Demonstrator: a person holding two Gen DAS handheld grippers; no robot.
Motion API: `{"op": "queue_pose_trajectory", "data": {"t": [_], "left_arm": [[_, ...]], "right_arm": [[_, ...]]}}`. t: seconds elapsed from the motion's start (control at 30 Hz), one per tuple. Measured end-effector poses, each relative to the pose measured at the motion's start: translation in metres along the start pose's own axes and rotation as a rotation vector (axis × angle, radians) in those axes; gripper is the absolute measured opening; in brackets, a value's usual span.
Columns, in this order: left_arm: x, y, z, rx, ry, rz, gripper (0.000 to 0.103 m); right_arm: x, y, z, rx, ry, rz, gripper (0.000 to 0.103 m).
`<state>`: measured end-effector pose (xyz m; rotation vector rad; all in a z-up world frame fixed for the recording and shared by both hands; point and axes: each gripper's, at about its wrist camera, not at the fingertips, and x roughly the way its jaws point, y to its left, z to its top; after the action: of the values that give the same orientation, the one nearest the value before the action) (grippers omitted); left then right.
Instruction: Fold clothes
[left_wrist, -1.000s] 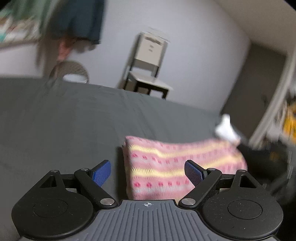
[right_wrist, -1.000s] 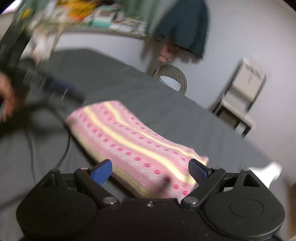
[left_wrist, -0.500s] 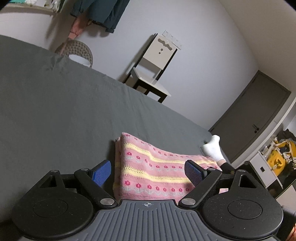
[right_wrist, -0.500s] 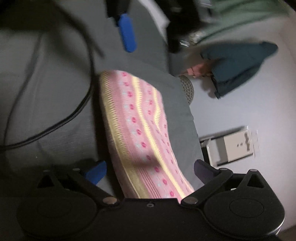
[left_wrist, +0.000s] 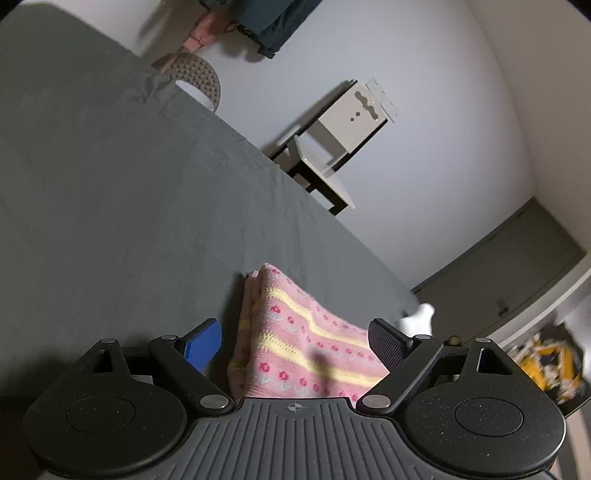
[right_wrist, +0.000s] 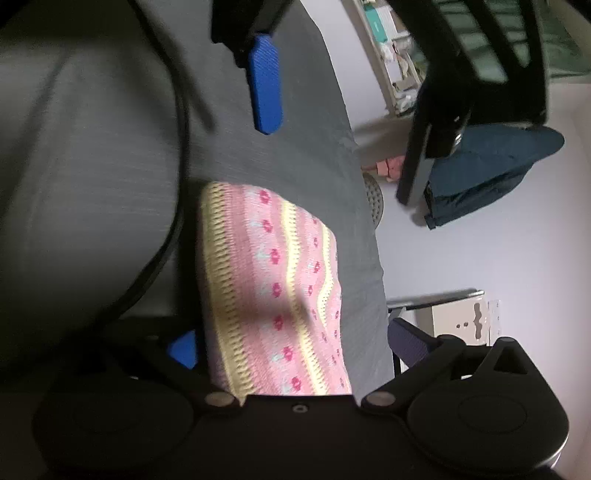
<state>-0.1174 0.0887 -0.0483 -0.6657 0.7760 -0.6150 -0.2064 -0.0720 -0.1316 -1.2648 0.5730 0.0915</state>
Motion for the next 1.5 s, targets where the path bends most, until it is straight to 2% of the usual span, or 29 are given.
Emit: {"op": "queue_pose_trajectory", "data": {"t": [0.17, 0.3, 0.37, 0.4, 0.43, 0.47, 0.57, 0.6, 0.67, 0.77, 0.93, 1.07, 1.17, 1.27, 1.37, 1.5], "left_arm": [[0.007, 0.006, -0.003, -0.05, -0.001, -0.022, 0.087], [0.014, 0.009, -0.009, -0.076, -0.001, -0.037, 0.087], [0.017, 0.01, -0.012, -0.091, -0.004, -0.046, 0.087], [0.018, 0.011, -0.013, -0.101, -0.008, -0.052, 0.087], [0.019, 0.012, -0.013, -0.113, -0.01, -0.061, 0.087], [0.02, 0.014, -0.014, -0.125, -0.009, -0.071, 0.087], [0.025, 0.019, -0.016, -0.165, -0.008, -0.09, 0.088], [0.026, 0.021, -0.017, -0.178, -0.01, -0.091, 0.09], [0.03, 0.024, -0.017, -0.212, -0.021, -0.105, 0.102], [0.041, 0.031, -0.017, -0.298, -0.021, -0.168, 0.102], [0.072, 0.041, -0.024, -0.459, 0.04, -0.27, 0.102], [0.105, 0.035, -0.03, -0.486, 0.129, -0.301, 0.102], [0.123, 0.027, -0.039, -0.499, 0.166, -0.318, 0.102], [0.14, 0.025, -0.049, -0.555, 0.196, -0.368, 0.102], [0.162, 0.025, -0.054, -0.6, 0.228, -0.397, 0.102], [0.184, 0.021, -0.053, -0.577, 0.252, -0.422, 0.102]], "right_arm": [[0.003, 0.003, 0.002, -0.016, -0.023, 0.011, 0.082], [-0.003, 0.015, 0.0, -0.077, -0.067, -0.034, 0.067], [-0.004, 0.021, -0.001, -0.089, -0.08, -0.05, 0.052], [-0.004, 0.022, -0.001, -0.074, -0.08, -0.046, 0.048], [-0.004, 0.021, -0.003, -0.054, -0.082, -0.04, 0.038], [-0.005, 0.02, -0.004, -0.033, -0.087, -0.035, 0.033], [-0.009, 0.013, -0.007, 0.036, -0.102, -0.032, 0.028], [-0.011, 0.009, -0.008, 0.06, -0.108, -0.034, 0.027], [-0.014, -0.002, -0.009, 0.113, -0.113, -0.033, 0.026], [-0.019, -0.018, -0.007, 0.202, -0.118, -0.027, 0.026], [-0.031, -0.037, -0.015, 0.28, -0.129, -0.042, 0.026], [-0.037, -0.047, -0.022, 0.319, -0.139, -0.053, 0.026], [-0.038, -0.055, -0.024, 0.37, -0.132, -0.049, 0.026], [-0.041, -0.058, -0.023, 0.403, -0.125, -0.034, 0.026], [-0.041, -0.054, -0.021, 0.391, -0.127, -0.017, 0.026], [-0.041, -0.048, -0.019, 0.36, -0.12, -0.02, 0.026]]}}
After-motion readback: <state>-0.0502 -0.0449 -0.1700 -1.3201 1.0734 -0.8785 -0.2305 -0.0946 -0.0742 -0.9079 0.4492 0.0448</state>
